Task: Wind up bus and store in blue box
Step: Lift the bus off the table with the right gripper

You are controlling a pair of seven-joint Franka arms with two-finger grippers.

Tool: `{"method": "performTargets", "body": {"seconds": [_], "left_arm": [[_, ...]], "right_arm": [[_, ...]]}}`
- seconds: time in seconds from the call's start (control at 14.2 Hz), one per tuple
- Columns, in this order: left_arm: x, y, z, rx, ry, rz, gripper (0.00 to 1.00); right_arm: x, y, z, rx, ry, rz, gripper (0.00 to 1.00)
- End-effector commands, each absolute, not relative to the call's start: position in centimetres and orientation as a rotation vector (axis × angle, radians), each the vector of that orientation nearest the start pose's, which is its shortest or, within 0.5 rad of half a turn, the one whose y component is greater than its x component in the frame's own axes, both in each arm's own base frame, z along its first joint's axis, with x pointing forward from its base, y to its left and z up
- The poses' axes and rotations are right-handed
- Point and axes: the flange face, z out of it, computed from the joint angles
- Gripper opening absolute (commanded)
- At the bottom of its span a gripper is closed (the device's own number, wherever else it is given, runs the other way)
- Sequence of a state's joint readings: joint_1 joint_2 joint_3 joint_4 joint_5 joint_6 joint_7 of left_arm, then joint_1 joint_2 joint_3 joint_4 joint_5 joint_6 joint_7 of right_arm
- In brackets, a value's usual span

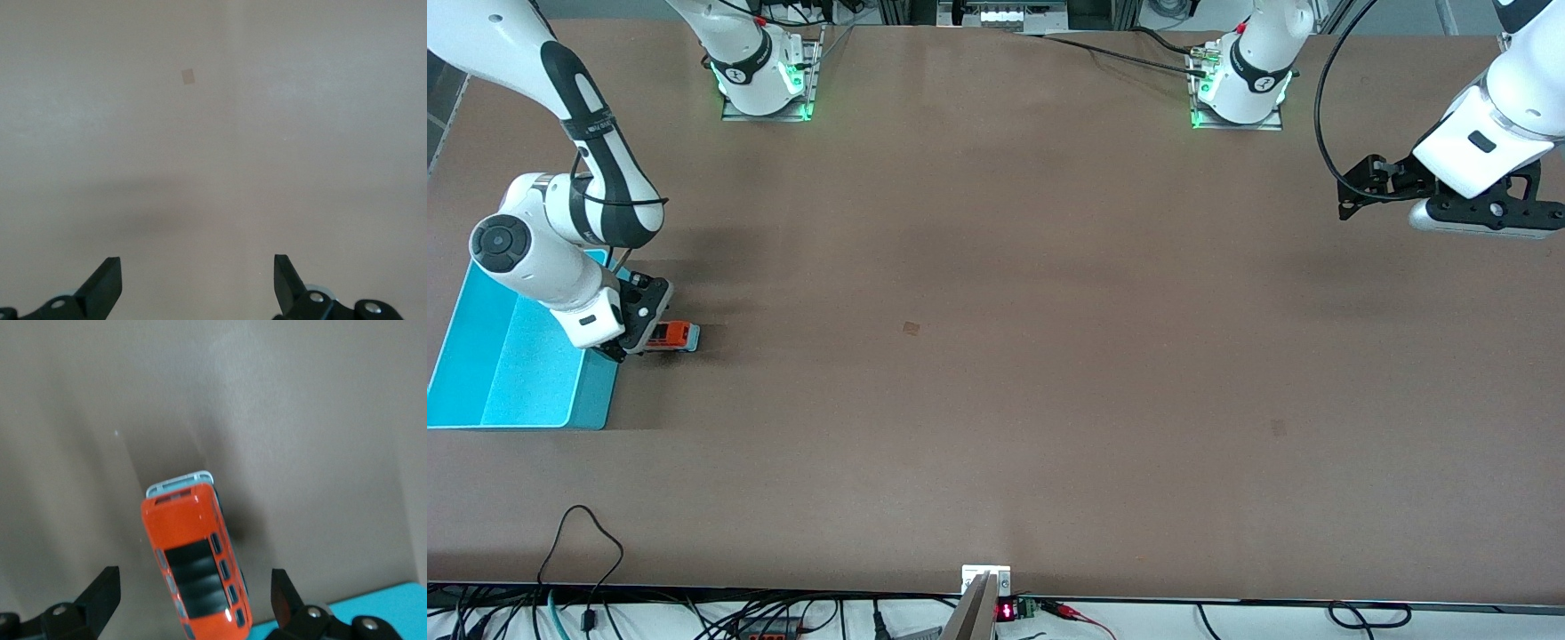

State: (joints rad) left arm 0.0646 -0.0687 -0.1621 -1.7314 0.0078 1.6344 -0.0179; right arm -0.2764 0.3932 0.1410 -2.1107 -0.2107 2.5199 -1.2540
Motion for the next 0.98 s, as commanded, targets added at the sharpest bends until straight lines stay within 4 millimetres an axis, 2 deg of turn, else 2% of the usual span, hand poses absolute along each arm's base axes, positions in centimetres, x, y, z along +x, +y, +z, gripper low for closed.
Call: {"method": "performTargets", "body": {"seconds": [0.0,0.21,0.77,0.91], "left_arm": [[53.6,-5.6,59.5,-3.122,0.115,0.057,1.00],[53.6,-5.7,59.6,-3.122,0.108,0.059,1.00],[53.9,-5.7,59.8,-3.122,0.122,0.050,1.00],[53.9,-5.6,59.8,-3.122,0.118,0.050,1.00]], "right_arm": [[58.0,-7.8,21.5,-2.560,-1.870,0.004,1.00],[58.1,-7.7,21.2,-2.557,-1.887,-0.021,1.00],[58.2,-8.8,19.0,-2.551,-1.891,-0.046,1.00],[58.2,-8.8,19.0,-2.555,-1.883,-0.047,0.57]]}}
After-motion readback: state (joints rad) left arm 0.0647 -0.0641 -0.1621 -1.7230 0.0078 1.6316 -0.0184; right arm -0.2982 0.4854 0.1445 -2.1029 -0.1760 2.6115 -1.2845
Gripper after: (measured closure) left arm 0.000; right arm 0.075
